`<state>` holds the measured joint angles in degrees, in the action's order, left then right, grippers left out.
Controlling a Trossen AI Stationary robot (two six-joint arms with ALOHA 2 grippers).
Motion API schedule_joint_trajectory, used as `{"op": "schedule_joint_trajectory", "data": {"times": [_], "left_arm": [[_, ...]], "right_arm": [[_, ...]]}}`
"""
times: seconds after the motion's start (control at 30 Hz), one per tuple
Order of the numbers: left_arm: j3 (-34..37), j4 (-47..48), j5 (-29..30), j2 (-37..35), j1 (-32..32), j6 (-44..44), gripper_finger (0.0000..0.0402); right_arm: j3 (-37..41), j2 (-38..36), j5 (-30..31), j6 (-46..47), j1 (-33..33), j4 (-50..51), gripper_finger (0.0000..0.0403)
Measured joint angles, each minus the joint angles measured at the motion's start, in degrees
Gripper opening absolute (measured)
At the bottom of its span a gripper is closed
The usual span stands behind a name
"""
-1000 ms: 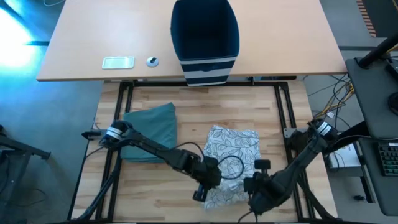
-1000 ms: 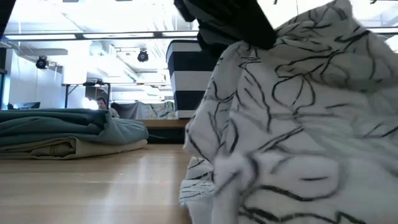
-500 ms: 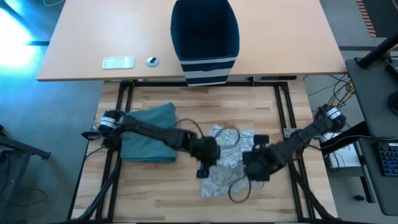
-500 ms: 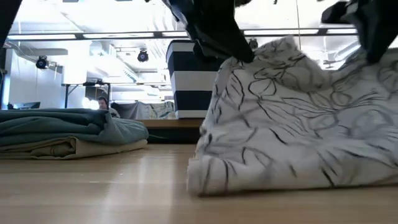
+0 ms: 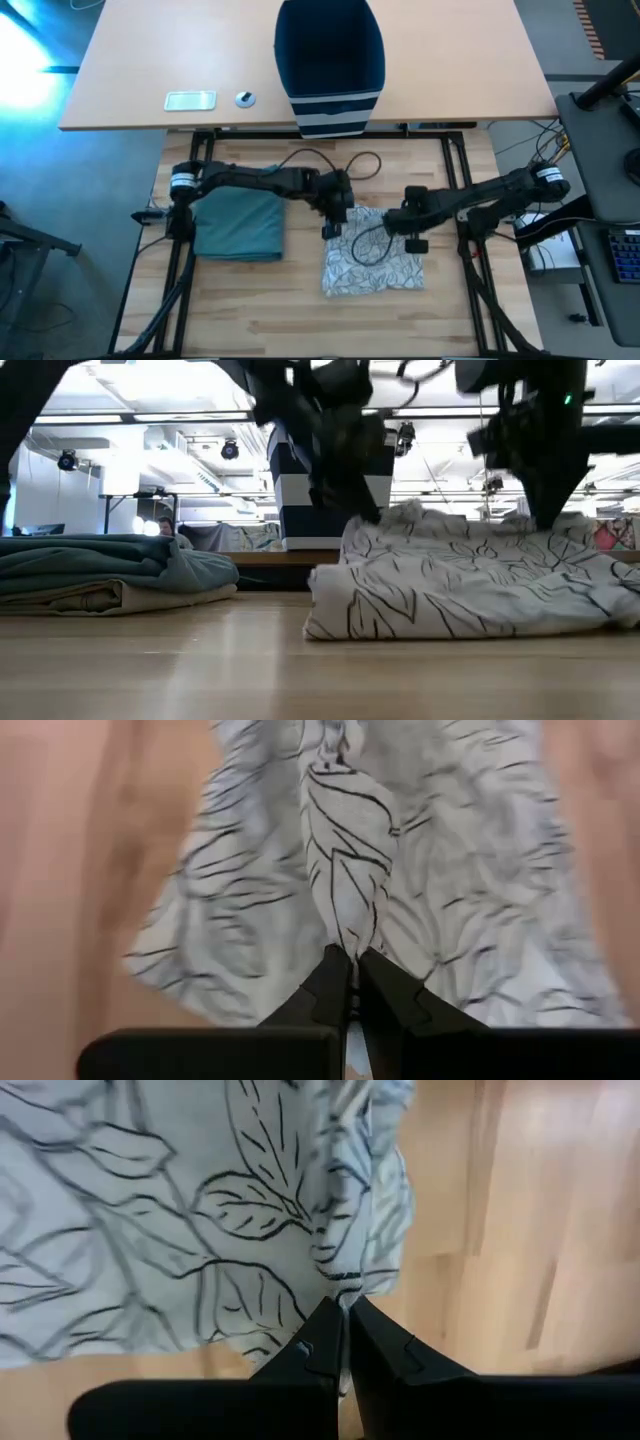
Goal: Fold Laundry from Bin
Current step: Fold the white shirt
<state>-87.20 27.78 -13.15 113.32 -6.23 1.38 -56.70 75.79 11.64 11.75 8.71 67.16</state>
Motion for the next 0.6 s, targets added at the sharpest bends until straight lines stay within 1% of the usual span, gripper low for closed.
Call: {"op": "schedule_joint_trajectory", "data": {"times": [0.13, 0.27, 0.33, 0.43, 0.5, 0.6], "left_arm": [[0.0, -0.89, -2.08, 2.83, -2.97, -0.83, 0.0], [-0.38, -2.13, -3.54, 5.41, -4.84, -0.88, 0.0], [-0.7, -2.73, -3.47, 6.51, -5.53, -0.88, 0.0], [-1.72, -3.65, -0.95, 7.7, -6.28, -0.68, 0.0], [-2.5, -3.6, 1.59, 8.15, -6.69, -0.6, 0.0002], [-3.36, -3.22, 2.47, 8.19, -7.77, -0.61, 0.0021]], "right_arm": [[3.1, 0.06, 0.01, -4.0, -4.8, -3.21, 0.0009], [5.08, 0.17, -0.02, -7.07, -7.88, -6.78, 0.0009], [6.15, 0.17, 0.0, -8.13, -8.72, -8.06, 0.0009], [7.42, 0.2, -0.03, -8.38, -9.48, -9.61, 0.0012], [7.99, 0.42, -0.02, -8.3, -9.63, -9.93, 0.0024], [8.32, 0.52, 0.02, -6.84, -9.88, -10.0, 0.0061]]}}
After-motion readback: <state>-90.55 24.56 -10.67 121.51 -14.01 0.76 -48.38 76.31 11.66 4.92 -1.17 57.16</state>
